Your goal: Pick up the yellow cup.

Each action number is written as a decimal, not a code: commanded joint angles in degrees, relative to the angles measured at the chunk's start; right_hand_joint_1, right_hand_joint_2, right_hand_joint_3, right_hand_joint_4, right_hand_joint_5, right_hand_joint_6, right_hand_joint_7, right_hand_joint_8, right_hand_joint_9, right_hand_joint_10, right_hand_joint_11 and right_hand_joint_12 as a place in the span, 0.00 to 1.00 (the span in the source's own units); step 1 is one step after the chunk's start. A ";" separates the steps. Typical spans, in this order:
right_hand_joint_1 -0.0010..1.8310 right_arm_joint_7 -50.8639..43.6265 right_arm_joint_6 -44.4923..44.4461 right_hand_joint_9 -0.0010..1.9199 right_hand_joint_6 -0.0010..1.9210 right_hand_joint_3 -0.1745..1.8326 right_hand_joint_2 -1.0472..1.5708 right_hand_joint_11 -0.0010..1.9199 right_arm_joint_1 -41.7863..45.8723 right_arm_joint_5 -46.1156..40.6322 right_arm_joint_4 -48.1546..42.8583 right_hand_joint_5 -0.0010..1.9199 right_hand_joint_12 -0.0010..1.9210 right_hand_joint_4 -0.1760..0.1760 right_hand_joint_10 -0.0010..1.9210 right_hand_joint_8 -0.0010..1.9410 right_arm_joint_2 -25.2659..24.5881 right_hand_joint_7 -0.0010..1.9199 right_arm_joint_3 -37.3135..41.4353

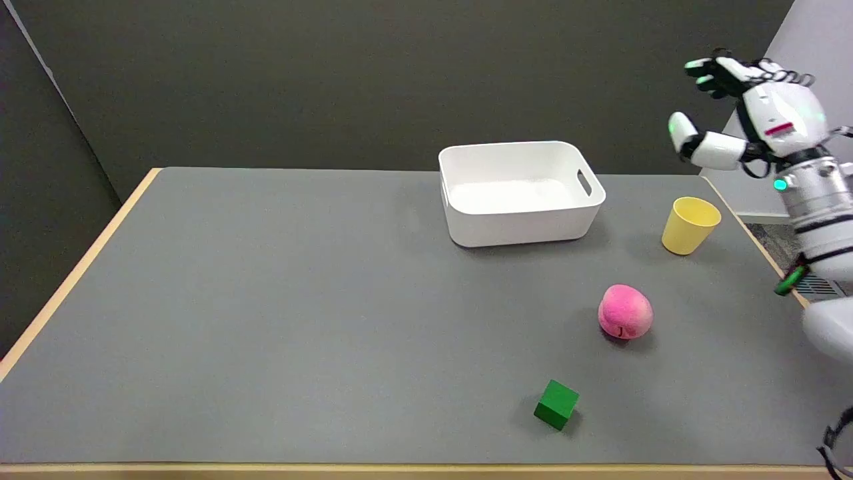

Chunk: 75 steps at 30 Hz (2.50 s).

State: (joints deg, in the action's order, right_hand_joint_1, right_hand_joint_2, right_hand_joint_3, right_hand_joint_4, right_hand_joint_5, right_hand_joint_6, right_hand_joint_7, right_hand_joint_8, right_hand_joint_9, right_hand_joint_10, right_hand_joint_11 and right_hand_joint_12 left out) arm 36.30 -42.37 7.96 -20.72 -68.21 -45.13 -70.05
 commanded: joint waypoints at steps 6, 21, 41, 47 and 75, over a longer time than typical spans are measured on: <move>0.17 0.35 -1.91 0.26 0.33 0.53 0.66 0.15 19.74 -0.87 -4.92 0.17 0.77 0.74 0.55 0.33 -3.45 0.29 14.91; 0.15 4.51 16.27 0.20 0.31 0.50 0.66 0.12 16.27 3.59 -9.59 0.17 0.73 0.73 0.49 0.28 1.39 0.26 8.42; 0.10 4.51 31.76 0.01 0.21 0.55 0.59 0.00 5.19 6.64 2.70 0.05 0.53 0.58 0.28 0.16 0.97 0.06 0.85; 0.15 4.51 30.53 0.01 0.24 0.58 0.61 0.00 5.47 6.72 1.00 0.05 0.50 0.59 0.28 0.18 0.80 0.06 1.45; 0.07 5.07 29.96 0.01 0.22 0.55 0.60 0.00 -1.76 7.52 11.29 0.08 0.56 0.60 0.31 0.16 1.84 0.09 -5.38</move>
State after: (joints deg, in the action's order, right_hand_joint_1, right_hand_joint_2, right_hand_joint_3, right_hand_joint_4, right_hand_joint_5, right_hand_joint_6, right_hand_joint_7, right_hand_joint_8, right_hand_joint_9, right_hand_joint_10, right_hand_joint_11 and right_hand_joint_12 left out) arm 41.02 -12.62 10.45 -13.37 -63.74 -43.18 -71.63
